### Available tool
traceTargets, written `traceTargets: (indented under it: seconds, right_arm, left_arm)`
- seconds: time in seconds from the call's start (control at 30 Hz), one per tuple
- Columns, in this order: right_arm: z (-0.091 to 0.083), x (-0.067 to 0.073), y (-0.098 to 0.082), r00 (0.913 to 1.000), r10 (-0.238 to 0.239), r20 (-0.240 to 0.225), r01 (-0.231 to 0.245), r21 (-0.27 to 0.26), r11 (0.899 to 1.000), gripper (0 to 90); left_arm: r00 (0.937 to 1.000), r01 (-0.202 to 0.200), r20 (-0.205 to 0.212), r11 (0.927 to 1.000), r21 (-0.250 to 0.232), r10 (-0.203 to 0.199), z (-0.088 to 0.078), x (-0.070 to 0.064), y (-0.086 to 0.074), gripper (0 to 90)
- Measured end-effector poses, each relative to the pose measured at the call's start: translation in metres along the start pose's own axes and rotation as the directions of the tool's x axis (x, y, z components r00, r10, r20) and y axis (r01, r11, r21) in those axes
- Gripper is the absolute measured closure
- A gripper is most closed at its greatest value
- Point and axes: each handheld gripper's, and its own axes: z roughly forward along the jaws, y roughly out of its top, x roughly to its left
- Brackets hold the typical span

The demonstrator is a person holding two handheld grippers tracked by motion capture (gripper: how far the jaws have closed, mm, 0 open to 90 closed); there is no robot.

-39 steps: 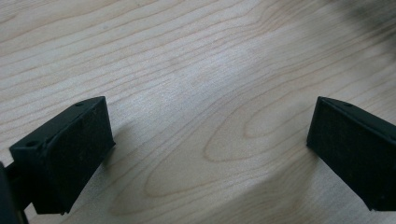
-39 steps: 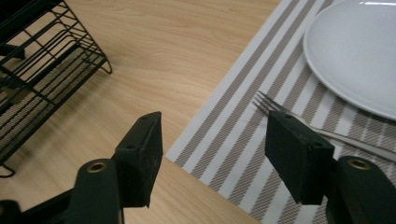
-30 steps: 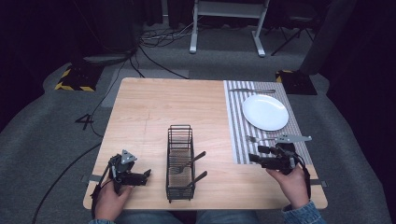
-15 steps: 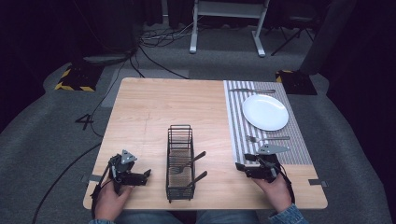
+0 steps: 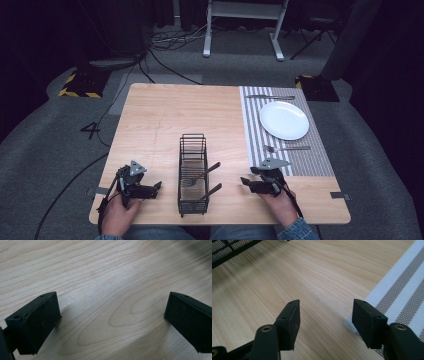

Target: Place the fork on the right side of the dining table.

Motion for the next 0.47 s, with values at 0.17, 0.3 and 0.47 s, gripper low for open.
traceTargets:
  seconds: [0.17, 0.3, 0.47]
  right_arm:
    - [0.009, 0.007, -0.002, 0.9996, -0.026, -0.007, 0.026, 0.010, 1.000, 37.4]
    - [0.012, 0.012, -0.005, 0.9954, -0.095, 0.017, 0.095, -0.010, 0.995, 27.4]
    - [0.014, 0.014, -0.005, 0.9964, -0.064, 0.055, 0.063, 0.018, 0.998, 10.0]
  left_arm:
    - [1.0000, 0.000, 0.000, 1.0000, 0.000, 0.000, 0.000, 0.000, 0.000, 0.4]
    - [1.0000, 0.000, 0.000, 1.0000, 0.000, 0.000, 0.000, 0.000, 0.000, 0.3]
    - [1.0000, -0.001, 0.000, 1.0000, 0.000, 0.001, 0.000, 0.000, 0.000, 0.3]
